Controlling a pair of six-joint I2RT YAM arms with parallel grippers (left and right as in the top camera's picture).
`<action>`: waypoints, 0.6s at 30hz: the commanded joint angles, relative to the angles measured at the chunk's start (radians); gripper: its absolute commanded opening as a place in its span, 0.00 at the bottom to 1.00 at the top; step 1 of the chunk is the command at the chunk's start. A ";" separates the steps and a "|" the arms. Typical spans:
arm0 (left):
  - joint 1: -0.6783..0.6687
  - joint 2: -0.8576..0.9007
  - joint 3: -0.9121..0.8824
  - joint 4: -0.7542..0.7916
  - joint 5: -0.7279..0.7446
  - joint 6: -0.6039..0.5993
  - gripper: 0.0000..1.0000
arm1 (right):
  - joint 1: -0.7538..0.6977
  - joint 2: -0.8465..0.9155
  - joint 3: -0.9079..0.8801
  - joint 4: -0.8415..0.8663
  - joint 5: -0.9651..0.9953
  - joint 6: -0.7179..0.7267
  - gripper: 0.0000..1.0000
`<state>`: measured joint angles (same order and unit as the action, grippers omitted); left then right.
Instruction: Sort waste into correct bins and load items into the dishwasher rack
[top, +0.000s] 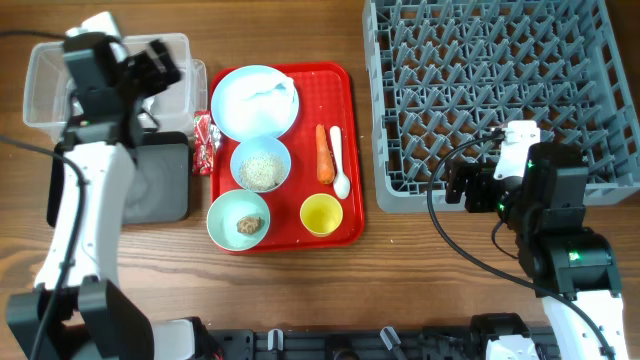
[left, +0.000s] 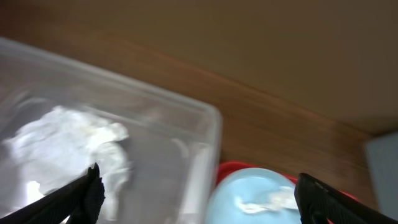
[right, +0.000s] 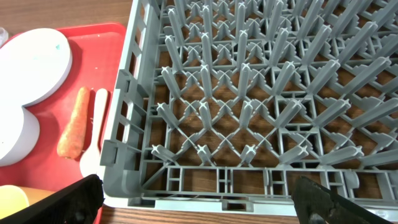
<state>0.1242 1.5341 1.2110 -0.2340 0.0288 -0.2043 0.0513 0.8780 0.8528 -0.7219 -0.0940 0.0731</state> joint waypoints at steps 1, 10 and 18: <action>-0.105 -0.005 0.013 0.019 0.034 -0.005 1.00 | 0.002 -0.004 0.026 -0.001 -0.013 -0.017 1.00; -0.250 0.193 0.013 0.160 0.034 -0.013 1.00 | 0.002 -0.002 0.026 -0.001 -0.013 -0.017 1.00; -0.285 0.377 0.013 0.308 0.034 -0.013 1.00 | 0.002 0.029 0.026 -0.002 -0.013 -0.010 1.00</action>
<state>-0.1566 1.8465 1.2129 0.0429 0.0551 -0.2054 0.0513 0.8906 0.8536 -0.7250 -0.0940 0.0731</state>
